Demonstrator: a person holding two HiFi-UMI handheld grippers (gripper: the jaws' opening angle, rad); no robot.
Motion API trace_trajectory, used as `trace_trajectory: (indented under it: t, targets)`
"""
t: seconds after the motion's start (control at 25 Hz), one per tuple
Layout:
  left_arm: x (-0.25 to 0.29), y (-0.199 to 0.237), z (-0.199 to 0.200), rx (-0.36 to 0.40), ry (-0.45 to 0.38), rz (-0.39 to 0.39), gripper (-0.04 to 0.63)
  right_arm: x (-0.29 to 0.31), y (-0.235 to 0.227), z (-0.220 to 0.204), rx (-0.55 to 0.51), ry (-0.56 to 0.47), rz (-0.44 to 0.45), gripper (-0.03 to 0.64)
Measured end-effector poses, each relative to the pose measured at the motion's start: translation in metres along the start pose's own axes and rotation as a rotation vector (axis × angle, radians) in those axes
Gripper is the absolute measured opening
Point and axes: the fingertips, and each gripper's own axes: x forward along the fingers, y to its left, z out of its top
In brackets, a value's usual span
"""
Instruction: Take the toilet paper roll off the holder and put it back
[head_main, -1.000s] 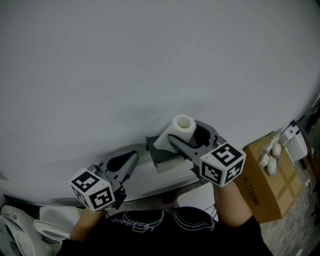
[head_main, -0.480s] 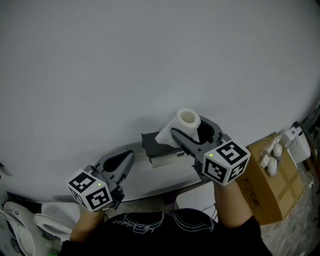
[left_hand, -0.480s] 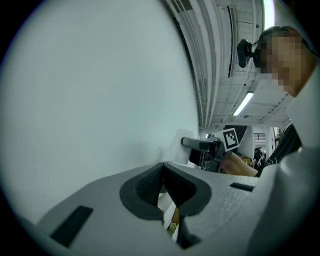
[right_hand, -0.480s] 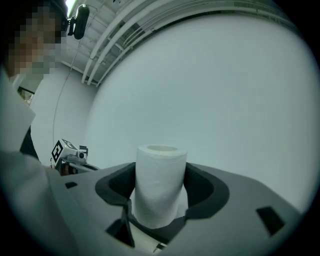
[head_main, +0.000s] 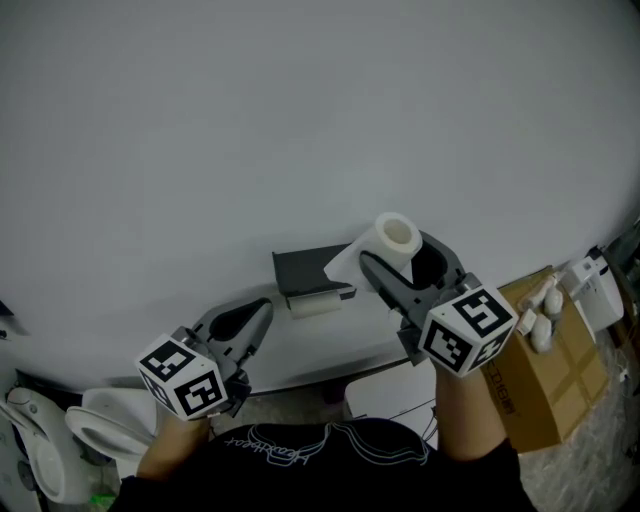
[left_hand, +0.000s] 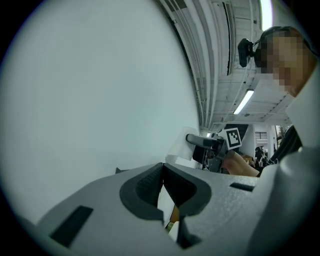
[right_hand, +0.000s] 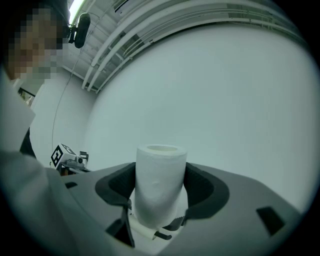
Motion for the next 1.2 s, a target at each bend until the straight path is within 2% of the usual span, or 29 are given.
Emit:
trace_trajectory:
  t: [0.32, 0.64, 1.2]
  targets:
    - [-0.003, -0.038, -0.008, -0.01, 0.016, 0.016, 0.005, -0.047, -0.002, -0.01, 0.044, -0.006, -0.011, 0.293]
    - [-0.015, -0.065, -0.02, -0.03, 0.034, 0.032, 0.005, -0.078, 0.008, -0.04, 0.102, 0.034, -0.005, 0.293]
    - [-0.043, -0.08, -0.049, -0.067, 0.057, 0.094, 0.005, -0.102, 0.037, -0.095, 0.183, 0.105, 0.035, 0.293]
